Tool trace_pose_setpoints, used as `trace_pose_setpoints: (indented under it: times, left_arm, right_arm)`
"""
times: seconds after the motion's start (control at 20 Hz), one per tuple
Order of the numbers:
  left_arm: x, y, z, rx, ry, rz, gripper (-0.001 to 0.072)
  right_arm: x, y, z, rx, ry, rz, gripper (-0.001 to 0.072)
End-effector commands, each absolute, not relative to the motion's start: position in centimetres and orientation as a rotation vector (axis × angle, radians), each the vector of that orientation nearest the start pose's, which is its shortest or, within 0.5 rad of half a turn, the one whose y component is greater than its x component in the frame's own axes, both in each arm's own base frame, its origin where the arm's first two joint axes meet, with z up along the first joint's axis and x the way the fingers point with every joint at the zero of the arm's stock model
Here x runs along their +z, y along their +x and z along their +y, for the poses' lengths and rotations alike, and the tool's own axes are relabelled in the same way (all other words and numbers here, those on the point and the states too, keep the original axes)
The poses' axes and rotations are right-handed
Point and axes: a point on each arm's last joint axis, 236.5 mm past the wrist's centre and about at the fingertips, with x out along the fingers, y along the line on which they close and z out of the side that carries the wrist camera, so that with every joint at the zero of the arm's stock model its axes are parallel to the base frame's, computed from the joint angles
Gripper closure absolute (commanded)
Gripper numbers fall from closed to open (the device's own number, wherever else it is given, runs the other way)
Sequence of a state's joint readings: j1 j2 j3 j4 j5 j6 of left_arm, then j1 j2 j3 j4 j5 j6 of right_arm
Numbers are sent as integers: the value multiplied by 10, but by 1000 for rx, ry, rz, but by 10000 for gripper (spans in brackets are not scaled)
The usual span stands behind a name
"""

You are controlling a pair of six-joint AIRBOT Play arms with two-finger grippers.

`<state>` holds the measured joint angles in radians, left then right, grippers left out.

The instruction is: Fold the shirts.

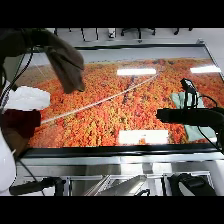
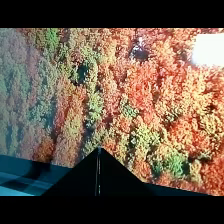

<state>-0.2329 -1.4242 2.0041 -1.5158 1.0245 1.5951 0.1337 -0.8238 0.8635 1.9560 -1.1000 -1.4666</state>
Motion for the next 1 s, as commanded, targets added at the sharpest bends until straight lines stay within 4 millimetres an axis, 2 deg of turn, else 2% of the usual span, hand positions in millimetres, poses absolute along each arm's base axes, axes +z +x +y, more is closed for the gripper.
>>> trace_pose_setpoints:
  times: [0.0, 0.1, 0.2, 0.25, 0.35, 0.4, 0.45, 0.55, 0.6, 0.65, 0.75, 0.8, 0.85, 0.9, 0.95]
  left_arm:
    - [331, 413, -214, -541, -33, 502, 696]
    - [283, 386, -253, -619, -13, 623, 696]
    - [215, 364, -284, -669, 24, 791, 696]
    - [177, 353, -296, -683, 50, 886, 696]
    - [112, 333, -310, -679, 59, 1058, 695]
    - [88, 322, -320, -700, 41, 1129, 695]
    - [72, 313, -328, -720, 16, 1184, 679]
    - [54, 305, -331, -736, -13, 1256, 207]
    - [53, 302, -325, -730, -17, 1293, 164]
    - [55, 300, -311, -718, -3, 1331, 165]
    - [70, 294, -267, -684, 16, 1422, 164]
    - [77, 290, -244, -652, 0, 1454, 164]
    - [81, 282, -220, -615, -27, 1485, 164]
    - [80, 272, -203, -587, -58, 1499, 164]
    - [71, 260, -190, -558, -86, 1500, 164]
  right_arm:
    - [73, 296, 120, 283, 363, 1090, 694]
    - [73, 296, 120, 283, 363, 1090, 694]
    - [73, 296, 120, 283, 363, 1090, 694]
    - [73, 296, 120, 283, 363, 1090, 694]
    - [73, 296, 120, 283, 363, 1090, 694]
    - [73, 296, 120, 283, 363, 1090, 694]
    - [73, 296, 120, 283, 363, 1090, 694]
    - [75, 299, 120, 281, 367, 1077, 694]
    - [74, 299, 121, 282, 370, 1081, 694]
    - [72, 293, 121, 287, 366, 1105, 693]
    - [70, 285, 120, 290, 360, 1143, 691]
    - [68, 280, 115, 280, 359, 1172, 650]
    - [62, 275, 109, 263, 350, 1206, 409]
    - [54, 270, 106, 264, 327, 1243, 225]
    - [44, 267, 107, 280, 305, 1274, 214]
